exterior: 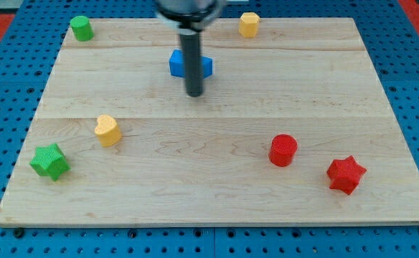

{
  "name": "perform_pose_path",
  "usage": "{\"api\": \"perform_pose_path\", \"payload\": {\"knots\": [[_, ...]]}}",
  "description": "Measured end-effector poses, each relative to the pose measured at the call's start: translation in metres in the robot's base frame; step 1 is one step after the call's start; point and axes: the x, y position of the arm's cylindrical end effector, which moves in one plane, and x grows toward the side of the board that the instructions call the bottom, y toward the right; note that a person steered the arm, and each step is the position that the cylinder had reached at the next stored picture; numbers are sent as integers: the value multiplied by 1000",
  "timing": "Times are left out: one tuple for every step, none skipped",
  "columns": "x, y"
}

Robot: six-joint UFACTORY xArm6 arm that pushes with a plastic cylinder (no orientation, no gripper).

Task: Point at the yellow hexagon

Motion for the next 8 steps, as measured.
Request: {"api": "perform_pose_path", "payload": {"knots": [[-13, 48], [-49, 122], [-93, 184], [-108, 264], [-152, 299], [-195, 305], [-197, 261], [-197, 176]]}}
